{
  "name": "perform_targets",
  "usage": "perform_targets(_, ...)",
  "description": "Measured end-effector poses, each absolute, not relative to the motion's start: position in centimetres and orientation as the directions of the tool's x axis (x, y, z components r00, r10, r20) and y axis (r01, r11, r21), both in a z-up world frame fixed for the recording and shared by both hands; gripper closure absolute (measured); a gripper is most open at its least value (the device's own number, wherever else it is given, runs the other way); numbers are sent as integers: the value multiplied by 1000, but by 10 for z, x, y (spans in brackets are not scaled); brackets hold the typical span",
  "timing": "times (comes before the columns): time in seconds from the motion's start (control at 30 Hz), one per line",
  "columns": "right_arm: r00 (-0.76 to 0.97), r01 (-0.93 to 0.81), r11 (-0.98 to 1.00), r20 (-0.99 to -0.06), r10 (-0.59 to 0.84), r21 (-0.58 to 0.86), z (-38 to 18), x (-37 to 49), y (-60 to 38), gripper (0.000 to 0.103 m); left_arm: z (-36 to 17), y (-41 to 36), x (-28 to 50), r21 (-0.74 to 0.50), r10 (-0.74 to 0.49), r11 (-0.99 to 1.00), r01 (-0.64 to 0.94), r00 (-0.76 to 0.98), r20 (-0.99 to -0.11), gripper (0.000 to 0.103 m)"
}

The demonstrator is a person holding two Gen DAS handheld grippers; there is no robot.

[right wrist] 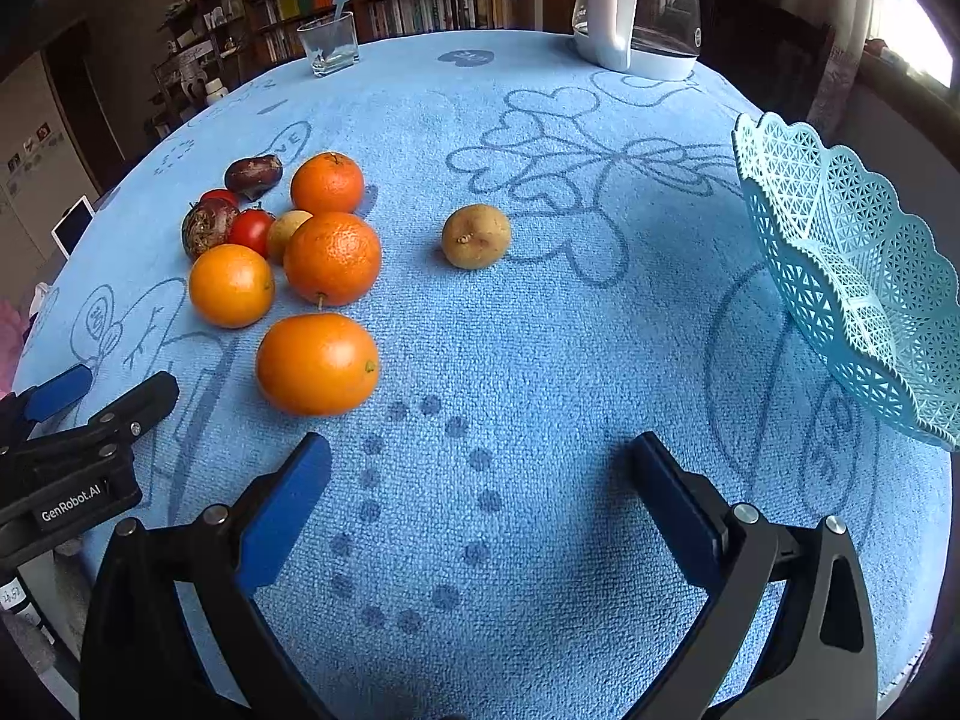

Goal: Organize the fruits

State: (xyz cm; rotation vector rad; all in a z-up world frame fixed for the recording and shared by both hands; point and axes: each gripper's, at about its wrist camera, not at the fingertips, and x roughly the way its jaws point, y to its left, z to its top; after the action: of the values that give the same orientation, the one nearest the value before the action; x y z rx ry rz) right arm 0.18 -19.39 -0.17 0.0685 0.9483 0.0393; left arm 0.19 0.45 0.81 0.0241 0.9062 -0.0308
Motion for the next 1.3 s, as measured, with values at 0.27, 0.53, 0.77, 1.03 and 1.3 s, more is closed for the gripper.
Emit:
perform_targets(0.27,634,-66,990,-761,141,128,14,-7,-190,2,29,19,-8,38,33,999,-8,681,-732,5)
perform_targets(0.53,691,-105,968,-684,235,227,27,-14,-198,2,39,28,-11,36,45,999,-28,708,-705,5)
perform_targets(0.77,654,-161,955,-697,293,250,20,-9,-188,15,34,28,-11,17,26,1000,-20,706,-708,5)
perform_targets(1.03,611,-193,952,-730,307,239,14,11,-167,45,37,34,-8,14,27,1000,-24,719,-694,5)
perform_targets(1.3,601,-174,965,-755,261,195,6,17,-161,60,37,40,-4,-5,13,1000,-23,718,-696,5)
